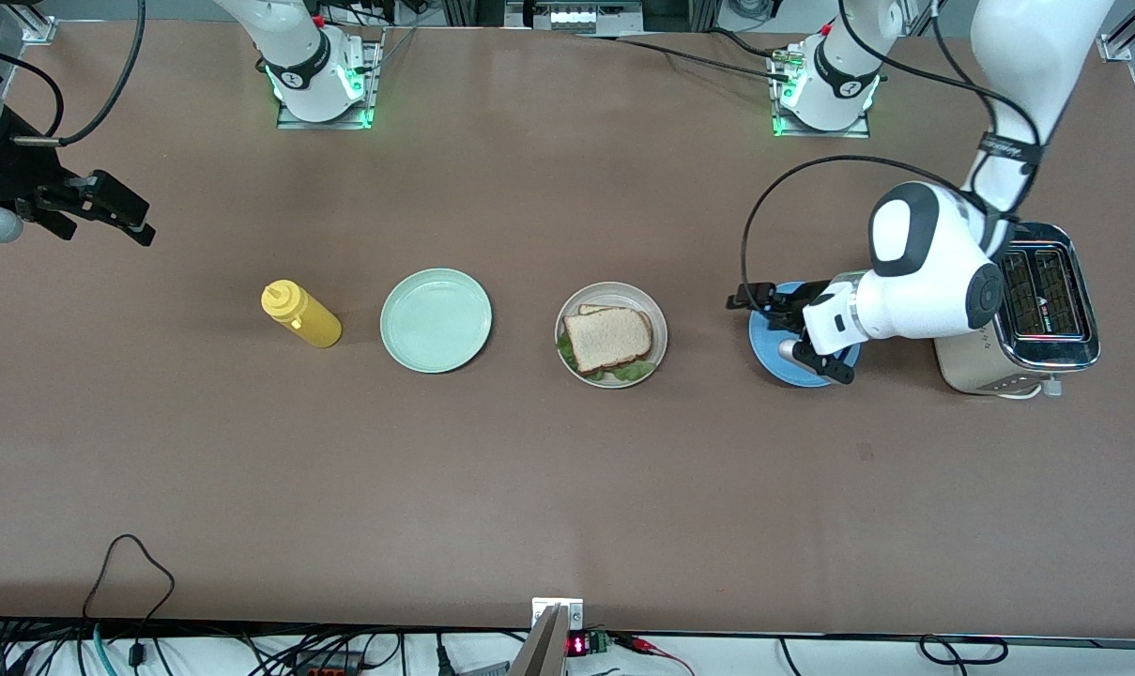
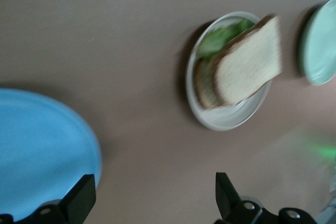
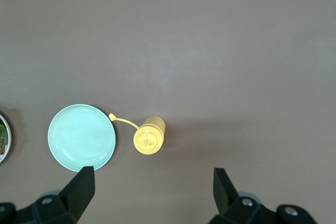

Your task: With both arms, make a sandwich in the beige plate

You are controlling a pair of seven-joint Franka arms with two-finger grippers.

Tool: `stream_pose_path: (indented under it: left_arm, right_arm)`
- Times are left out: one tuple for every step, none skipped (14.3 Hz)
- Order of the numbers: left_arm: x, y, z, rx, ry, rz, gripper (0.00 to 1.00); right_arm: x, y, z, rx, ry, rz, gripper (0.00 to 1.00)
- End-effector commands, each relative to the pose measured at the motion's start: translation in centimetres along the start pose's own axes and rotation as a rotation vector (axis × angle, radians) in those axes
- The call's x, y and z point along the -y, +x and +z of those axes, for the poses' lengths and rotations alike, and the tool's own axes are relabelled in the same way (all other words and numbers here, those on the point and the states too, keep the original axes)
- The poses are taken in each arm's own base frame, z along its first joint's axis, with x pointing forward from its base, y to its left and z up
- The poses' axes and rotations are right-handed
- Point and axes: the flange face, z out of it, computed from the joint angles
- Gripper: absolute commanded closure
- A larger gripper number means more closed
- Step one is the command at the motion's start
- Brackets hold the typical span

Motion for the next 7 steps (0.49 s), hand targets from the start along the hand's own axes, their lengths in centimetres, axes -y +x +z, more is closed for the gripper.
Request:
stream_pose_path:
  left_arm:
    - [0.6, -0.5, -5.1, 0.116, 0.198, 0.007, 0.0]
    - [0.1, -0.7, -7.0, 0.156, 0.247, -0.007, 0.0]
    - [-0.4, -0.8, -8.7, 0.187, 0.285, -0.027, 0.0]
    - [-0.7, -1.0, -10.3, 0.208, 0.315, -0.045, 0.0]
    - [-0.9, -1.2, -11.8, 0.22, 0.342, -0.06, 0.0]
    - [-1.2, -1.4, -13.9, 0.219, 0.363, -0.074, 0.0]
    - [-1.8, -1.5, -16.4, 0.209, 0.385, -0.083, 0.0]
  right_arm:
    - [0.0, -0.4, -0.8, -0.015, -0.007, 0.004, 0.0]
    - [0.0, -0.4, -0.8, -0.015, -0.005, 0.004, 0.0]
    - [0.0, -0.4, -0.8, -0.015, -0.005, 0.004, 0.0]
    - [0.0, -0.4, -0.8, -0.015, -0.007, 0.004, 0.0]
    - [0.0, -0.3, -0.7, -0.014, -0.007, 0.004, 0.0]
    - [0.0, -0.4, -0.8, -0.015, -0.007, 0.002, 0.0]
    - [0.0, -0.4, -0.7, -0.014, -0.007, 0.002, 0.0]
